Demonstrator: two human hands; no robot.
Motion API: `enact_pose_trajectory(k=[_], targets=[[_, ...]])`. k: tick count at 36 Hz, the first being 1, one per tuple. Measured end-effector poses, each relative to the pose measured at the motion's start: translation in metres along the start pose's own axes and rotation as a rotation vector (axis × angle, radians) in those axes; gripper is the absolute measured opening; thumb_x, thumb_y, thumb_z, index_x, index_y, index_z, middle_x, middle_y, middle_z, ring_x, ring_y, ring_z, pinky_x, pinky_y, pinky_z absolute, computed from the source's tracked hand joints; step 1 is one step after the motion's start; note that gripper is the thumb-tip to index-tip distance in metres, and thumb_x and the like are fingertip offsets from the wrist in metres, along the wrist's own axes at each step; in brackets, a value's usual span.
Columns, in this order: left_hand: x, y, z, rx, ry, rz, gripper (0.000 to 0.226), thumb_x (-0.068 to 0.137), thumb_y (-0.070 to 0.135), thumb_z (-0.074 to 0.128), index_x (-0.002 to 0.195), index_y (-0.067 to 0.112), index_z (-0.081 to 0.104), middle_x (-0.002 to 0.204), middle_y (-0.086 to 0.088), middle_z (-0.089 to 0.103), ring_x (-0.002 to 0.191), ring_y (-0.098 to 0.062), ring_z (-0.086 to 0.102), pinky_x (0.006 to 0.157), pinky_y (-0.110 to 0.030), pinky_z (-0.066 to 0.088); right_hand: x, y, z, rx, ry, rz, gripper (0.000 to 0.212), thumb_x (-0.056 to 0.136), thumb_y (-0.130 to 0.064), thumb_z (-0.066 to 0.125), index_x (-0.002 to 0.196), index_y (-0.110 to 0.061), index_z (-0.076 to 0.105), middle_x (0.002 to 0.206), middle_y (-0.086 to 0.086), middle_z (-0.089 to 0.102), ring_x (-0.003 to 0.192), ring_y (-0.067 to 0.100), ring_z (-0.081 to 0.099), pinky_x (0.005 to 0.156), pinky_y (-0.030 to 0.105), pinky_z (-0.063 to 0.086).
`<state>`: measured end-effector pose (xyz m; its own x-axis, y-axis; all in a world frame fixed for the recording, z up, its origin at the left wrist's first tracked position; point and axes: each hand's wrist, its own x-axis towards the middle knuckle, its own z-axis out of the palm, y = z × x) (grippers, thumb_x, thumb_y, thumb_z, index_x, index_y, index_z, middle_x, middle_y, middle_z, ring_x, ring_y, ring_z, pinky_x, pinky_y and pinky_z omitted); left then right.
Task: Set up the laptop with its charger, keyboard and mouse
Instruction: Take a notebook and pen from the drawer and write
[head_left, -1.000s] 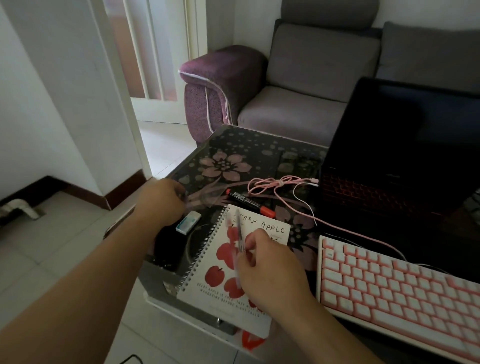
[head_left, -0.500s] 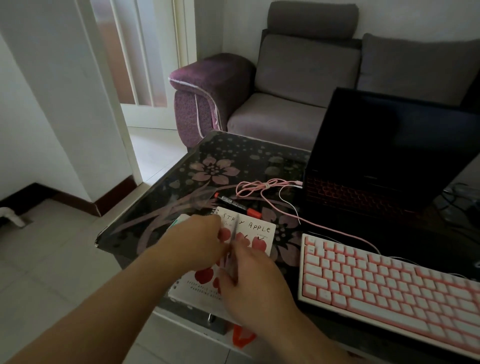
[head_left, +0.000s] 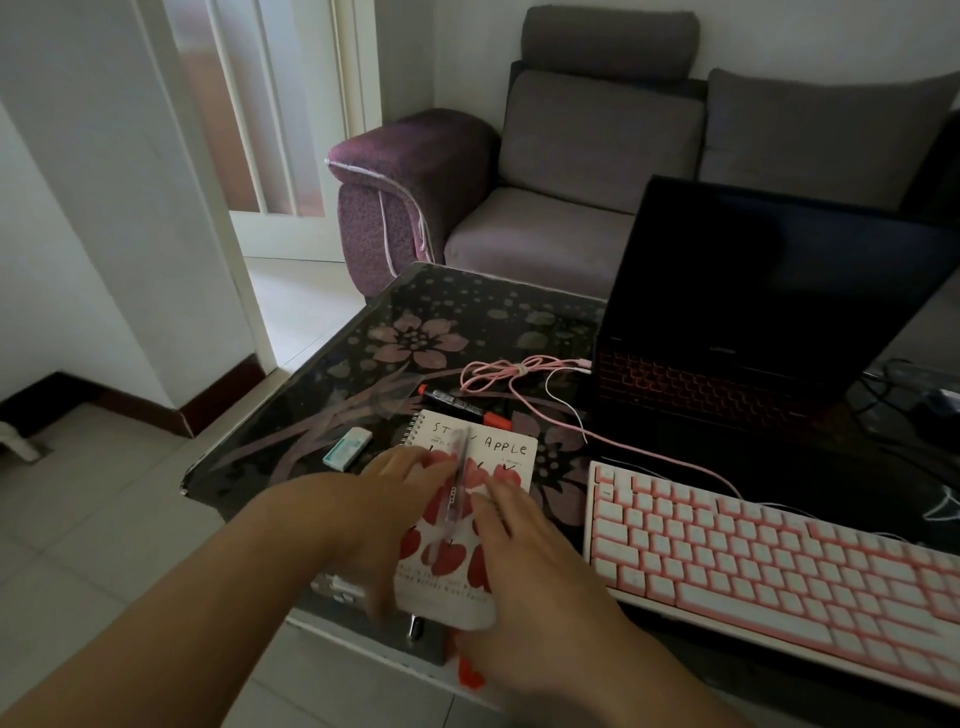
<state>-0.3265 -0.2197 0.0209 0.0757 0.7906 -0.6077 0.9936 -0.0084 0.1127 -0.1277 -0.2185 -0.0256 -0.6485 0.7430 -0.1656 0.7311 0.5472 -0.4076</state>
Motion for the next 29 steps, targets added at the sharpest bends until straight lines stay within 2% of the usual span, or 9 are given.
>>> enact_pose_trajectory(k=[6, 10, 15, 21, 29], targets=[[0.006, -0.007, 0.004, 0.002, 0.062, 0.008, 0.149, 0.067, 0.042, 0.095, 0.161, 0.039, -0.019, 0.171, 0.013, -0.013, 0.160, -0.022, 0.001, 0.126, -0.049, 0.024, 0.003, 0.005, -0.002, -0.015, -0.022, 0.024, 0.124, 0.083, -0.049, 0.080, 0.166, -0.029, -0.010, 0.172, -0.015, -0.020, 0.159, 0.010, -0.019, 0.131, 0.038, 0.006], [0.006, -0.004, 0.003, 0.009, 0.066, 0.015, 0.147, 0.068, 0.042, 0.095, 0.162, 0.038, -0.019, 0.170, 0.012, -0.011, 0.159, -0.022, 0.004, 0.125, -0.048, 0.025, 0.001, 0.003, 0.000, -0.010, -0.021, 0.028, 0.122, 0.085, -0.049, 0.079, 0.166, -0.029, -0.009, 0.172, -0.015, -0.020, 0.159, 0.012, -0.020, 0.132, 0.041, 0.005], [0.007, -0.004, 0.004, 0.017, 0.084, 0.015, 0.146, 0.070, 0.039, 0.094, 0.162, 0.038, -0.020, 0.170, 0.012, -0.011, 0.159, -0.021, 0.005, 0.124, -0.047, 0.029, 0.001, 0.002, 0.001, -0.004, -0.025, 0.033, 0.121, 0.086, -0.046, 0.079, 0.167, -0.027, -0.009, 0.172, -0.014, -0.021, 0.159, 0.011, -0.021, 0.125, 0.035, -0.002], [0.009, -0.008, 0.005, 0.023, 0.088, 0.032, 0.146, 0.070, 0.039, 0.095, 0.162, 0.039, -0.019, 0.170, 0.012, -0.010, 0.159, -0.021, 0.005, 0.124, -0.045, 0.029, 0.003, 0.001, 0.000, 0.017, -0.019, 0.046, 0.121, 0.084, -0.049, 0.080, 0.168, -0.030, -0.004, 0.173, -0.015, -0.016, 0.160, 0.011, -0.015, 0.132, 0.041, 0.009], [0.016, -0.007, 0.008, 0.046, 0.074, 0.009, 0.148, 0.069, 0.039, 0.094, 0.161, 0.037, -0.022, 0.170, 0.011, -0.014, 0.160, -0.024, 0.001, 0.126, -0.047, 0.024, 0.001, 0.000, 0.000, 0.021, -0.005, 0.047, 0.122, 0.085, -0.045, 0.082, 0.167, -0.031, -0.007, 0.172, -0.016, -0.019, 0.160, 0.011, -0.015, 0.130, 0.038, 0.011]])
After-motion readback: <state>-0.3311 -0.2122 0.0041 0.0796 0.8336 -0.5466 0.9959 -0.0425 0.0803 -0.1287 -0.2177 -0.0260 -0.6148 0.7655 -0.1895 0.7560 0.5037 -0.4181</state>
